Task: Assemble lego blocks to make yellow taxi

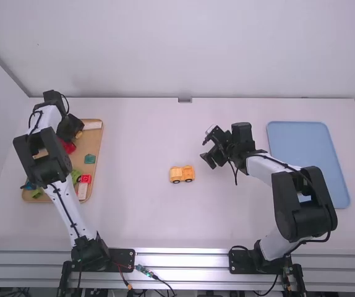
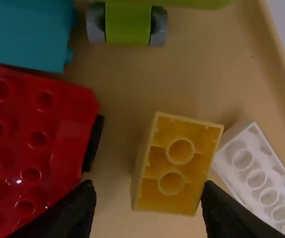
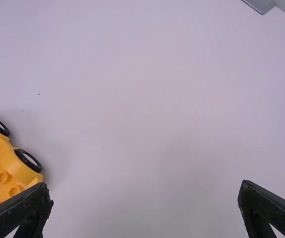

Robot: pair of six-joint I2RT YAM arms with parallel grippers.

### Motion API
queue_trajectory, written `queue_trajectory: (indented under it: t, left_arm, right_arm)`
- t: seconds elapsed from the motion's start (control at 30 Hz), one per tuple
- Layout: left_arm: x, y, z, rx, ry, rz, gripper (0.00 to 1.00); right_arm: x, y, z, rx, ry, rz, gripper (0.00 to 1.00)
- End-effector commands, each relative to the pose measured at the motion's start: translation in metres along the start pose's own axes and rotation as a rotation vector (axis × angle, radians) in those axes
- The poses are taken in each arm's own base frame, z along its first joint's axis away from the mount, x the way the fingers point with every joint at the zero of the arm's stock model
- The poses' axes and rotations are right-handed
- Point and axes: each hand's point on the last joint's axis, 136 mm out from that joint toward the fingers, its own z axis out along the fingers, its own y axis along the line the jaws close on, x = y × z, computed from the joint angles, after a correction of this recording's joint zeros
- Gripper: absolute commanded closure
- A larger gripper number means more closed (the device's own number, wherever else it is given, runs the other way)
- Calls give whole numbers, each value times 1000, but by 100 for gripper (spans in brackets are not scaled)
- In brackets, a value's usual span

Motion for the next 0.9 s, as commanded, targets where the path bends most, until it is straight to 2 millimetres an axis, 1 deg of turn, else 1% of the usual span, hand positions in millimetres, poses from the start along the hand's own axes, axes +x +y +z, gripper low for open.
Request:
queue_trajectory:
  t: [0.0,0.13,0.2,0.47,0.63,0.73,0.8,0.87]
  left_arm:
    - [5,3,4,-23,7,0,44]
    - [4,0,4,-15,-1,28,44]
    - [1,-2,4,-6,-9,71,44]
    - [3,-1,5,-11,-6,73,43]
    - [6,3,14,-13,-5,68,41]
    - [11,4,19,-13,0,70,46]
    - [11,6,19,-17,0,70,52]
    - [10,5,19,-15,-3,73,52]
  right_arm:
    - [-6,0,-4,5,-14,-5,1]
    - [-5,0,-4,5,-14,-5,1]
    - [-6,-1,-4,6,-14,3,1]
    - [-6,0,-4,5,-14,2,1]
    - [-5,0,-4,5,-14,2,1]
    - [-5,0,-4,5,-14,2,1]
    - [-6,0,-4,5,-14,1,1]
    - [-5,0,-4,6,-14,1,1]
